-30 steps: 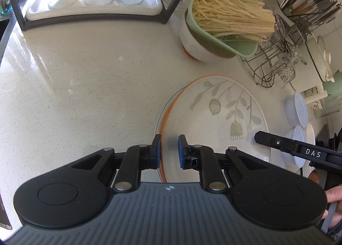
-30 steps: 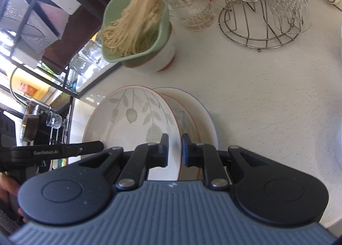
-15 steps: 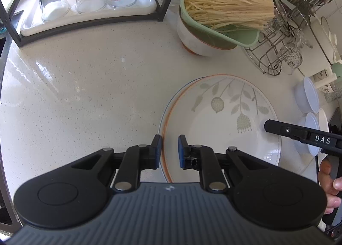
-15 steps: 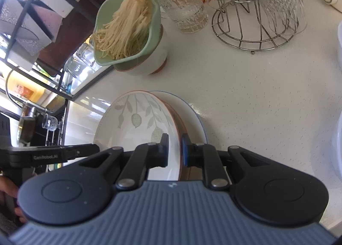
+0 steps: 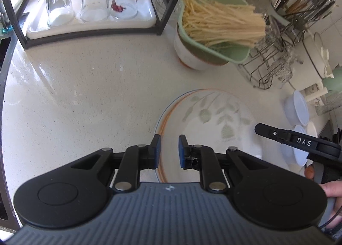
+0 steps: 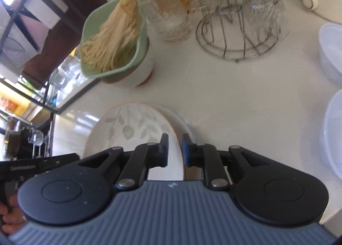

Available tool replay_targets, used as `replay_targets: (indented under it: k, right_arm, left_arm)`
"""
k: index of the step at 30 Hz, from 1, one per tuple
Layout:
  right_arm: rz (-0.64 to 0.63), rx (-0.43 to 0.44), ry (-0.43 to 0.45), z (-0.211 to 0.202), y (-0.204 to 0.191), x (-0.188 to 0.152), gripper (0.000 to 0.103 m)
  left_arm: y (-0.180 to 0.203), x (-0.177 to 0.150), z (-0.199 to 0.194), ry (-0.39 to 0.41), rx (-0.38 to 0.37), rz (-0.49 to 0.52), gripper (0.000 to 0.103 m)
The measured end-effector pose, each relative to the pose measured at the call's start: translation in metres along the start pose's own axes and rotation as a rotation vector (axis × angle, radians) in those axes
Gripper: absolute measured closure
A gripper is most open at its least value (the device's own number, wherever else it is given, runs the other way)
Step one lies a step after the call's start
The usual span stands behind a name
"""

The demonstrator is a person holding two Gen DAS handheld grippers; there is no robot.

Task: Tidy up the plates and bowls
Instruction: 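Lower the held leaf-pattern plate onto the plate stack with both grippers, then open both grippers to release the plate on the stack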

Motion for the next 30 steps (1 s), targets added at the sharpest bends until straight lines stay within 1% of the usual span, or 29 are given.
replay_targets:
  k: [2,7,14,20,25,30]
  right_arm:
    - [0.015,0.022,0.005,-0.002,-0.001,0.001,0.086]
    - [-0.013,0.017,0.040,-0.010,-0.011,0.003,0.086]
    - [-0.064,0.052,0.126,-0.044,-0.038,0.006,0.086]
    - [-0.108,0.084,0.211,-0.081,-0.062,0.003,0.086]
    - [-0.116,0.101,0.261,-0.100,-0.078,-0.004,0.086]
    - [-0.134,0.119,0.307,-0.120,-0.092,-0.015,0.086]
  left_arm:
    - [0.002,0.000,-0.003,0.002,-0.013,-0.001,0.084]
    - [0.010,0.001,-0.014,0.021,-0.028,0.022,0.084]
    - [0.028,0.014,-0.051,0.097,-0.034,0.083,0.084]
    - [0.048,0.022,-0.089,0.185,-0.075,0.136,0.084]
    - [0.052,0.019,-0.106,0.222,-0.071,0.147,0.084]
    - [0.049,0.011,-0.132,0.275,-0.065,0.151,0.084]
Point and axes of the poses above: each gripper's, at about its wrist camera, not at the fingertips, and z roughly the way its jaws point, y to its right, x to its top, the point moved 7 cm from there along z, roughly the way its jaws point, and after that the axes turned 13 degrees about z, right-handed, at the moved point
